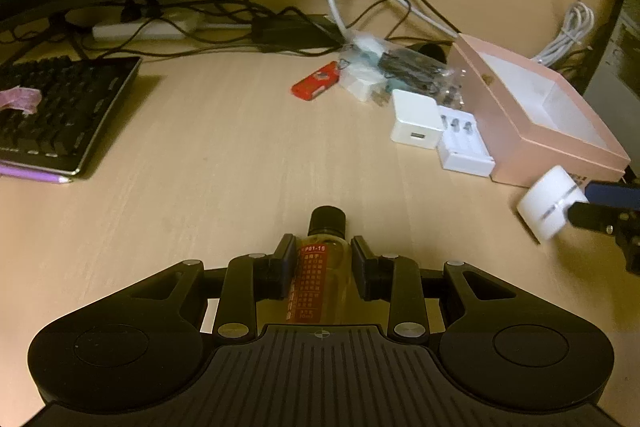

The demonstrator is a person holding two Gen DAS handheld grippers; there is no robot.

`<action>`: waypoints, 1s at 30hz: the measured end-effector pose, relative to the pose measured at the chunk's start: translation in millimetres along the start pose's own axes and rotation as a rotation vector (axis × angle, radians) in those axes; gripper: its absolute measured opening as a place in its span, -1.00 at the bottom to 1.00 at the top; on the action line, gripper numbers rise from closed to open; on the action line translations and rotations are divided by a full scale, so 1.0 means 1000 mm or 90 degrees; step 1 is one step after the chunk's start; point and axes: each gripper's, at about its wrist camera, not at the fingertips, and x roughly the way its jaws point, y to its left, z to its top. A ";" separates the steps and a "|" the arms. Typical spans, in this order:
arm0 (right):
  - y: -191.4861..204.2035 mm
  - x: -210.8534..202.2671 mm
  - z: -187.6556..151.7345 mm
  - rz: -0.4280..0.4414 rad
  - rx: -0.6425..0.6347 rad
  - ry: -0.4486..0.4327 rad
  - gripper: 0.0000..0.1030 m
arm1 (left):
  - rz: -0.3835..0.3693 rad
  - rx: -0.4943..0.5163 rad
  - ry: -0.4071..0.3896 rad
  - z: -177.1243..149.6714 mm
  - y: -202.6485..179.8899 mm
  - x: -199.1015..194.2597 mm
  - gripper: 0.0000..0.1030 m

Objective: Organize rigid objects
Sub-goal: 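Lift the white jar with the right tool while the left tool carries the bottle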

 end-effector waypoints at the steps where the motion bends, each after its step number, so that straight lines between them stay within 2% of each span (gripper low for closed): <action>1: -0.001 -0.001 0.000 -0.004 -0.003 -0.001 -0.43 | -0.001 0.003 -0.002 -0.001 -0.001 0.000 -0.35; 2: 0.000 -0.001 0.000 -0.010 -0.006 0.000 -0.49 | -0.004 0.004 -0.002 -0.001 -0.003 0.000 -0.35; 6: -0.003 0.005 -0.006 -0.011 0.006 0.013 -0.49 | -0.010 0.005 -0.005 -0.001 -0.004 0.001 -0.35; 9: -0.008 0.009 -0.009 -0.005 0.040 0.002 -0.49 | -0.010 0.008 -0.001 -0.001 -0.005 0.001 -0.35; 10: -0.009 0.010 -0.009 -0.008 0.053 -0.005 -0.46 | -0.010 0.010 -0.001 -0.001 -0.005 0.001 -0.34; 12: -0.011 0.014 -0.009 -0.021 0.082 -0.007 -0.15 | -0.010 0.015 -0.001 -0.001 -0.006 0.001 -0.34; 15: -0.009 0.023 -0.012 -0.025 0.145 -0.006 -0.01 | -0.011 0.019 -0.002 -0.002 -0.005 0.001 -0.34; 19: 0.006 0.040 -0.009 -0.070 0.141 -0.014 0.07 | -0.007 0.025 0.000 -0.002 -0.007 0.001 -0.34; 22: 0.011 0.053 -0.002 -0.082 0.145 -0.002 0.10 | -0.002 0.028 -0.002 -0.003 -0.009 0.001 -0.34; 30: 0.026 0.063 0.002 -0.109 0.137 -0.016 0.16 | 0.000 0.032 -0.003 -0.003 -0.010 0.001 -0.34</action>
